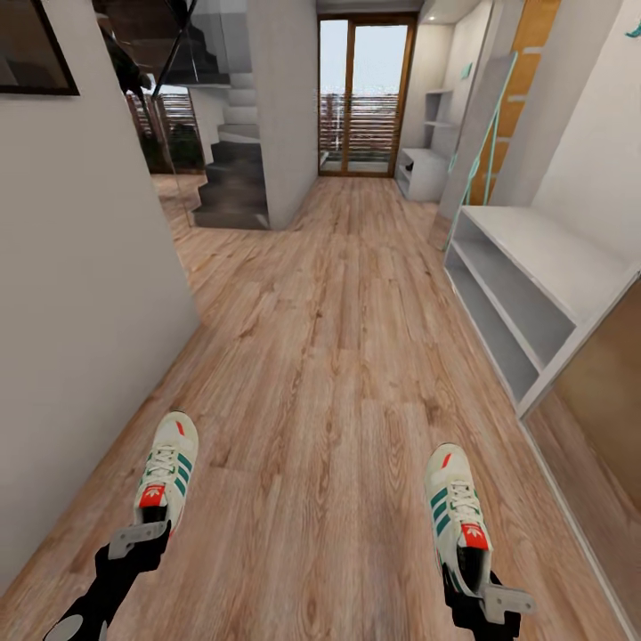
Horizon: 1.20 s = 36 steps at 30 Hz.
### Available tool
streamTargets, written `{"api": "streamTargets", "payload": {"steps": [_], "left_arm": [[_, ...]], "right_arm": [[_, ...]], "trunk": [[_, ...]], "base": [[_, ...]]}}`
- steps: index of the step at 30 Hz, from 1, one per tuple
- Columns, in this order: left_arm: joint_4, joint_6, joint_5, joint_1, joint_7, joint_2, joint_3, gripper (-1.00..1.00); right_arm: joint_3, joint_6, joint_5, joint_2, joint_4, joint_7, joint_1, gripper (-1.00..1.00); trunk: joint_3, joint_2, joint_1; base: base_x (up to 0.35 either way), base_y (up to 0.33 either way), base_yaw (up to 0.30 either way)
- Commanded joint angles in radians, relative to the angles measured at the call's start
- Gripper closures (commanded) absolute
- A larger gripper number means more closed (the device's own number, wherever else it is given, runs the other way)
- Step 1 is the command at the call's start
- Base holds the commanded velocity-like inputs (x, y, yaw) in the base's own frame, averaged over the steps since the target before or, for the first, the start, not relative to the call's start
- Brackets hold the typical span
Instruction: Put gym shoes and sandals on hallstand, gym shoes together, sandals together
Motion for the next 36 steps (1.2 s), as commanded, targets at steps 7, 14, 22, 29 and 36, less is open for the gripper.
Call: {"api": "streamTargets", "payload": {"steps": [7, 14, 22, 29, 36], "left_arm": [[0.0, -0.006, -0.011, -0.001, -0.007, -0.001, 0.005, 1.0], [-0.004, -0.007, -0.011, 0.0, -0.008, -0.002, 0.005, 1.0], [-0.005, -0.007, -0.011, 0.0, -0.009, -0.003, 0.005, 1.0], [-0.005, -0.006, -0.011, 0.0, -0.008, -0.003, 0.005, 1.0], [-0.008, -0.007, -0.011, 0.0, -0.009, -0.003, 0.005, 1.0]], "right_arm": [[-0.005, -0.003, 0.01, 0.001, 0.001, 0.002, -0.001, 1.0], [-0.005, -0.003, 0.01, 0.001, 0.002, 0.002, -0.001, 1.0], [-0.005, -0.003, 0.011, 0.001, 0.003, 0.002, -0.001, 1.0], [-0.005, -0.003, 0.01, 0.001, 0.003, 0.002, -0.001, 1.0], [-0.005, -0.003, 0.011, 0.0, 0.003, 0.002, -0.001, 1.0]], "trunk": [[0.028, 0.042, -0.023], [0.039, 0.042, -0.023], [0.052, 0.042, -0.023], [0.063, 0.042, -0.023], [0.074, 0.042, -0.023]], "base": [[0.0, 0.0, 0.0], [0.0, 0.0, 0.0], [0.0, 0.0, 0.0], [0.019, 0.0, 0.0], [0.023, 0.0, 0.0]]}}
